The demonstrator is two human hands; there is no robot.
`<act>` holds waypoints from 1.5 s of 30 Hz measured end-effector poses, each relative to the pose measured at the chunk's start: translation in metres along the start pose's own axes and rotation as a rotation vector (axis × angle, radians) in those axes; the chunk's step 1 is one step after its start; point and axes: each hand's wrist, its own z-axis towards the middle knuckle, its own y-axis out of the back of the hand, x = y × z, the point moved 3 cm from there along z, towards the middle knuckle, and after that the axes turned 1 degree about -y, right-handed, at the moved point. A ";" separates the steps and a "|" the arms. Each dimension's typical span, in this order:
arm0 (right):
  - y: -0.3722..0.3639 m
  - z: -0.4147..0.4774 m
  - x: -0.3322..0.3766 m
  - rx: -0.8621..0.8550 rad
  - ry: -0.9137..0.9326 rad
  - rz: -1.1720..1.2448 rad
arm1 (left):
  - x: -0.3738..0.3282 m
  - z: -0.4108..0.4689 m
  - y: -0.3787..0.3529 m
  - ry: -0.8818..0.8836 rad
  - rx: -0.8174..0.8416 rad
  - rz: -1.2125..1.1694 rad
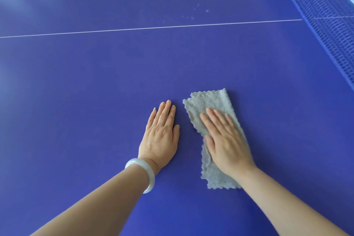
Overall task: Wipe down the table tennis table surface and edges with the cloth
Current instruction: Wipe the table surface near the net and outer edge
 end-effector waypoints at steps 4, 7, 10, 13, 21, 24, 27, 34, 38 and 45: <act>0.018 -0.031 -0.108 -0.059 -0.469 -0.041 | -0.003 -0.001 -0.002 0.028 0.000 0.043; 0.015 -0.027 -0.087 -0.086 -0.774 -0.004 | -0.005 -0.002 -0.003 0.035 -0.008 0.064; 0.001 -0.031 0.011 -0.133 -0.636 0.023 | -0.004 -0.002 -0.004 0.031 -0.006 0.083; -0.019 -0.064 0.096 -0.063 -0.185 0.019 | -0.002 -0.002 -0.003 0.020 -0.003 0.093; 0.011 -0.087 -0.076 -0.022 -0.307 -0.049 | -0.004 -0.003 -0.007 0.032 -0.022 0.098; 0.012 -0.082 -0.073 -0.039 -0.674 -0.025 | -0.004 -0.004 -0.007 0.040 -0.018 0.103; -0.002 -0.080 0.014 -0.102 -0.556 -0.011 | -0.007 -0.004 -0.006 0.036 -0.010 0.114; -0.012 -0.136 0.044 0.038 0.175 0.045 | -0.002 -0.005 -0.003 0.012 -0.019 0.093; 0.012 -0.131 -0.081 -0.025 -0.125 0.000 | -0.004 -0.006 -0.005 0.026 -0.010 0.076; 0.018 -0.107 -0.135 -0.109 -0.624 -0.024 | -0.009 -0.003 -0.004 0.053 0.029 0.147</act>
